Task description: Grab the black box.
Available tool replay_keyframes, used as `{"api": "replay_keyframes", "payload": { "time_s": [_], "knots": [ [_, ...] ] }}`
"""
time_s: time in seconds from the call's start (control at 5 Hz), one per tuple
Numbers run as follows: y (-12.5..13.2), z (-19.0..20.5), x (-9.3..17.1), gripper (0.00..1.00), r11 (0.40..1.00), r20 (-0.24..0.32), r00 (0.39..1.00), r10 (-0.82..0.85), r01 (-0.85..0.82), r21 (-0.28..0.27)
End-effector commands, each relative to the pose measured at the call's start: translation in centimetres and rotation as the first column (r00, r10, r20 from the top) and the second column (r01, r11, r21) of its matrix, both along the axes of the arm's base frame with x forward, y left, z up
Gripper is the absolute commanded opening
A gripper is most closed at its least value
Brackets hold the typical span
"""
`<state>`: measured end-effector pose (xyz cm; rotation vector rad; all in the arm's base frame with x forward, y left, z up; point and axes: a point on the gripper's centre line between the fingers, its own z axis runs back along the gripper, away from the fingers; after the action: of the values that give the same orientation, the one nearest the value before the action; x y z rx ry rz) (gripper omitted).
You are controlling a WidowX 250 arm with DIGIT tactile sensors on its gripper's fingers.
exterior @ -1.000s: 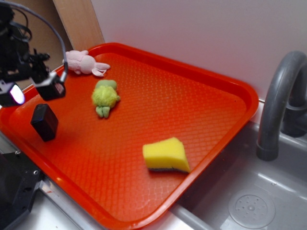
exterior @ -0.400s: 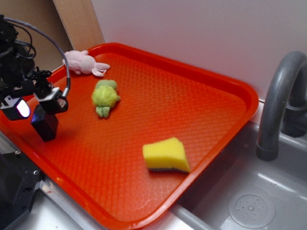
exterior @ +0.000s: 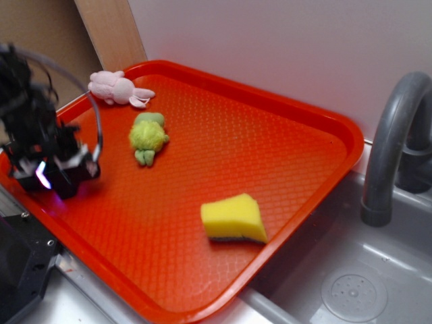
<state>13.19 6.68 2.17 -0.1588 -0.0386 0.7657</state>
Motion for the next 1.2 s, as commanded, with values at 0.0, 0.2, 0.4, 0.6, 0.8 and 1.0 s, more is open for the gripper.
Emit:
{"api": "replay_keyframes", "payload": {
  "time_s": [0.0,0.2,0.4,0.6,0.8,1.0],
  "knots": [
    [-0.2,2.6,0.1,0.0,0.998,0.042,0.998,-0.045,0.043,0.042],
    [-0.8,7.6,2.7,0.0,0.961,0.069,0.963,-0.261,0.252,0.11],
    [-2.5,12.5,5.9,0.0,0.855,0.039,0.867,-0.496,0.48,0.195],
    [-5.2,16.7,8.3,0.0,0.731,-0.152,0.762,-0.629,0.647,0.216],
    [-7.7,20.8,9.0,0.0,0.686,-0.066,0.713,-0.698,0.692,0.223],
    [-8.6,21.8,8.7,0.0,0.652,-0.044,0.683,-0.729,0.713,0.255]
  ]
}}
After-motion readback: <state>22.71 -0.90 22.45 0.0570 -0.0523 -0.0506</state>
